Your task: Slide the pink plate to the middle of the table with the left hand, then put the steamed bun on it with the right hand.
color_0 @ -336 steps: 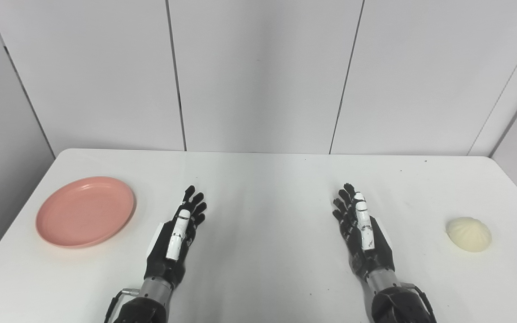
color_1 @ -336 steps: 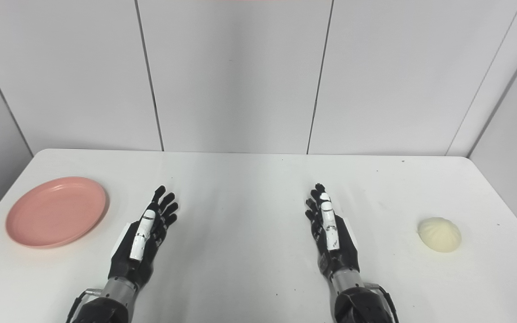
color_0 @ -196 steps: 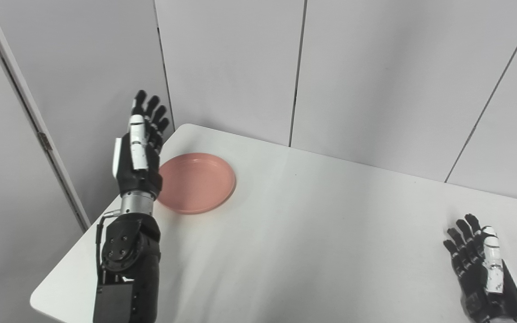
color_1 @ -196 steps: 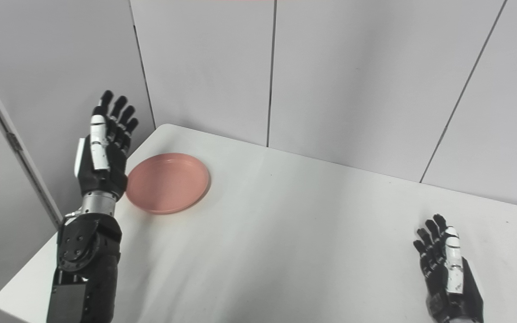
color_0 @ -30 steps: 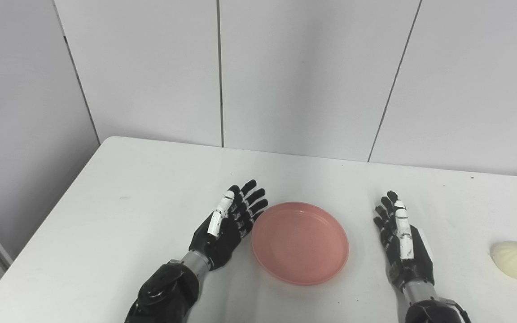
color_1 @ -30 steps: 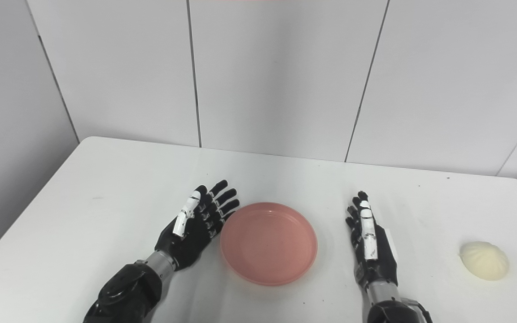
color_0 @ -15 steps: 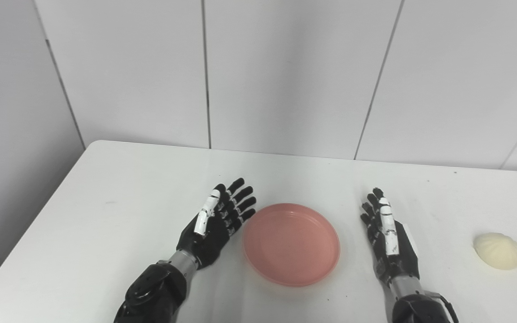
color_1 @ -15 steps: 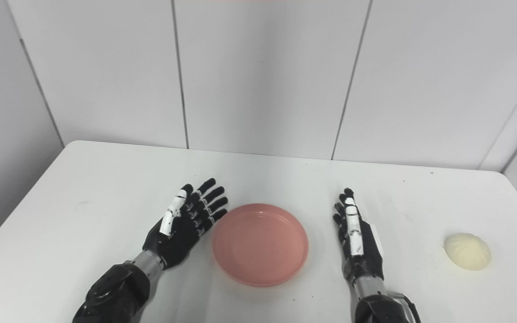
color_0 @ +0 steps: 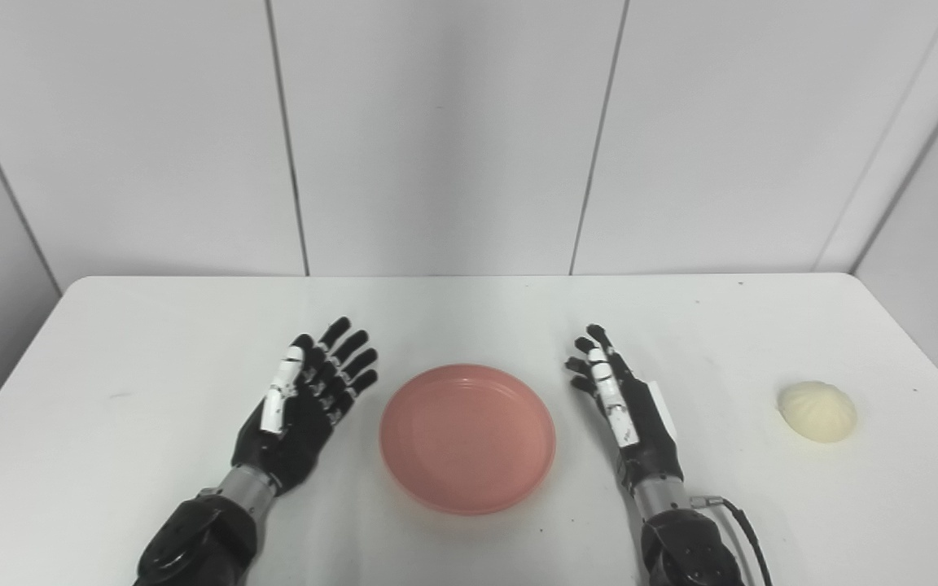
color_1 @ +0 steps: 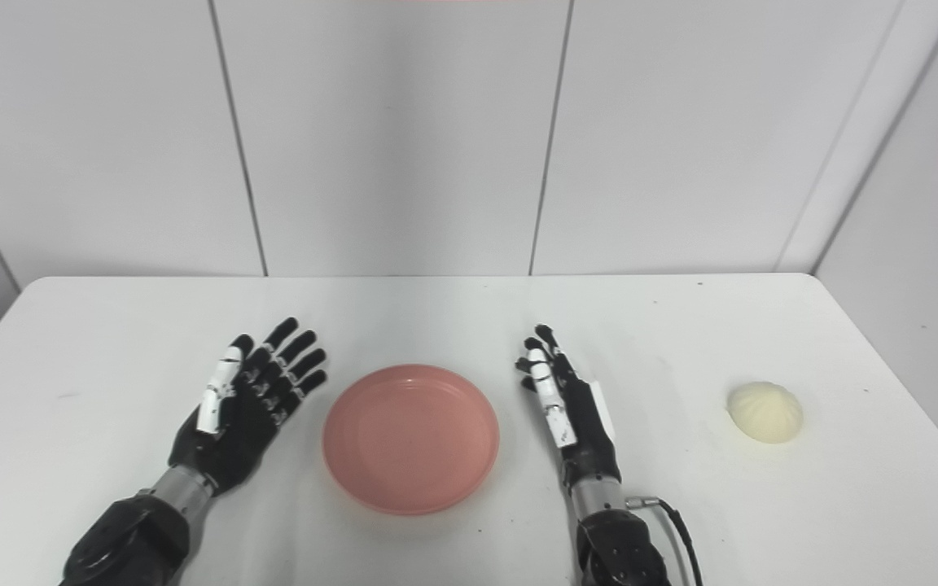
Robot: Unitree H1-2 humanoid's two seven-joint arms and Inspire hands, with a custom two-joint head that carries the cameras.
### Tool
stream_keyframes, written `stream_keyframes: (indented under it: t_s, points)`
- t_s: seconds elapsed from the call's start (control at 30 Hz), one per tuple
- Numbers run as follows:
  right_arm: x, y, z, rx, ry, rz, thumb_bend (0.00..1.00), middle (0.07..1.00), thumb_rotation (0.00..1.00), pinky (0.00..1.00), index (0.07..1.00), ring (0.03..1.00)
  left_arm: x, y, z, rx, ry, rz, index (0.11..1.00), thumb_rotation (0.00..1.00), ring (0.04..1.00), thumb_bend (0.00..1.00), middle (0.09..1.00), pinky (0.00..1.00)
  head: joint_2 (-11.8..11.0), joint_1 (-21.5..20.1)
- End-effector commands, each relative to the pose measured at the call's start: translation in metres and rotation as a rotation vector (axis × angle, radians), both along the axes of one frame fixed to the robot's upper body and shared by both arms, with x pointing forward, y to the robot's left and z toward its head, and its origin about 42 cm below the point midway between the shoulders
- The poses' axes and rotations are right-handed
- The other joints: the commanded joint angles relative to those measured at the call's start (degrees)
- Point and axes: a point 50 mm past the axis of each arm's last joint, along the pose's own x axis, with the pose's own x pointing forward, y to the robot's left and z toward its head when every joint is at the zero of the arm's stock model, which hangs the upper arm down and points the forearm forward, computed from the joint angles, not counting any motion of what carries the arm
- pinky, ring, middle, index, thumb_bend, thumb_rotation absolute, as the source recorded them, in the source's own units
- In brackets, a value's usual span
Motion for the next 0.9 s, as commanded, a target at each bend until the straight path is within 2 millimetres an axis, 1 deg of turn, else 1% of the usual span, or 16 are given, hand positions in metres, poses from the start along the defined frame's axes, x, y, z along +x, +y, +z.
stream_keyframes:
  t_s: [0.0, 0.03, 0.07, 0.13, 0.17, 0.2, 0.3, 0.33, 0.43, 0.5, 0.53, 0.57, 0.67, 0.77, 0.8, 0.87]
  points:
    - [0.006, -0.01, 0.034, -0.101, -0.17, -0.033, 0.71, 0.853, 0.92, 0.71, 0.915, 0.785, -0.029, 0.024, -0.057, 0.057, 0.221, 0.043, 0.947, 1.0, 0.937, 0.47, 0.951, 0.95, 0.1, 0.0]
    - [0.006, -0.015, 0.04, -0.137, -0.198, -0.058, 0.75, 0.832, 0.89, 0.66, 0.898, 0.754, -0.029, 0.025, -0.057, 0.056, 0.22, 0.043, 0.944, 0.99, 0.936, 0.47, 0.949, 0.95, 0.0, -0.7]
    - [0.005, -0.018, 0.047, -0.165, -0.224, -0.081, 0.76, 0.828, 0.88, 0.66, 0.895, 0.749, -0.029, 0.027, -0.057, 0.053, 0.221, 0.043, 0.943, 0.99, 0.936, 0.47, 0.949, 0.95, -0.1, -1.4]
    - [0.003, -0.025, 0.061, -0.241, -0.273, -0.117, 0.79, 0.818, 0.81, 0.61, 0.883, 0.728, -0.029, 0.029, -0.058, 0.05, 0.223, 0.043, 0.941, 0.99, 0.936, 0.47, 0.949, 0.95, -0.1, -2.1]
    - [0.001, -0.027, 0.067, -0.285, -0.294, -0.135, 0.8, 0.809, 0.79, 0.58, 0.876, 0.715, -0.029, 0.03, -0.058, 0.052, 0.223, 0.044, 0.939, 0.98, 0.936, 0.48, 0.949, 0.95, -0.2, -2.5]
    - [-0.001, -0.029, 0.073, -0.319, -0.307, -0.153, 0.8, 0.803, 0.78, 0.57, 0.87, 0.71, -0.029, 0.032, -0.059, 0.055, 0.223, 0.044, 0.938, 0.98, 0.934, 0.48, 0.947, 0.94, -0.2, -3.3]
    - [-0.006, -0.033, 0.091, -0.425, -0.339, -0.198, 0.82, 0.805, 0.71, 0.56, 0.866, 0.707, -0.029, 0.034, -0.06, 0.065, 0.22, 0.046, 0.933, 0.96, 0.929, 0.49, 0.942, 0.93, -0.1, -4.0]
    - [-0.009, -0.037, 0.1, -0.472, -0.346, -0.218, 0.83, 0.806, 0.7, 0.55, 0.867, 0.706, -0.029, 0.035, -0.061, 0.064, 0.22, 0.044, 0.935, 0.96, 0.93, 0.49, 0.944, 0.93, 0.0, -4.4]
    - [-0.016, -0.045, 0.117, -0.554, -0.36, -0.264, 0.83, 0.809, 0.64, 0.54, 0.868, 0.696, -0.028, 0.037, -0.064, 0.057, 0.22, 0.039, 0.94, 0.96, 0.934, 0.49, 0.949, 0.94, 0.0, -4.8]
    - [-0.02, -0.052, 0.129, -0.597, -0.368, -0.298, 0.83, 0.812, 0.61, 0.54, 0.864, 0.695, -0.028, 0.039, -0.066, 0.06, 0.219, 0.04, 0.941, 0.96, 0.932, 0.49, 0.948, 0.94, -0.1, -6.2]
    - [-0.022, -0.054, 0.132, -0.61, -0.368, -0.309, 0.83, 0.809, 0.59, 0.54, 0.858, 0.691, -0.028, 0.039, -0.067, 0.061, 0.219, 0.04, 0.941, 0.96, 0.931, 0.49, 0.948, 0.94, -0.1, -6.2]
    - [-0.023, -0.059, 0.137, -0.64, -0.359, -0.326, 0.84, 0.809, 0.58, 0.54, 0.855, 0.688, -0.028, 0.04, -0.068, 0.059, 0.219, 0.041, 0.941, 0.95, 0.93, 0.49, 0.947, 0.93, -0.3, -7.0]
    - [-0.026, -0.075, 0.147, -0.724, -0.325, -0.352, 0.83, 0.809, 0.57, 0.54, 0.845, 0.684, -0.027, 0.043, -0.072, 0.056, 0.222, 0.045, 0.939, 0.95, 0.926, 0.49, 0.943, 0.93, -0.4, -7.7]
    - [-0.028, -0.094, 0.151, -0.824, -0.283, -0.371, 0.82, 0.82, 0.57, 0.57, 0.839, 0.703, -0.027, 0.046, -0.075, 0.052, 0.222, 0.045, 0.935, 0.93, 0.917, 0.5, 0.935, 0.93, -0.5, -8.6]
    - [-0.029, -0.102, 0.151, -0.856, -0.259, -0.383, 0.84, 0.833, 0.57, 0.59, 0.84, 0.724, -0.026, 0.048, -0.075, 0.051, 0.222, 0.045, 0.934, 0.93, 0.916, 0.5, 0.934, 0.92, -0.5, -9.0]
    - [-0.031, -0.118, 0.15, -0.912, -0.226, -0.407, 0.86, 0.837, 0.54, 0.59, 0.836, 0.731, -0.026, 0.05, -0.076, 0.053, 0.222, 0.047, 0.927, 0.93, 0.91, 0.49, 0.929, 0.91, -0.5, -9.4]
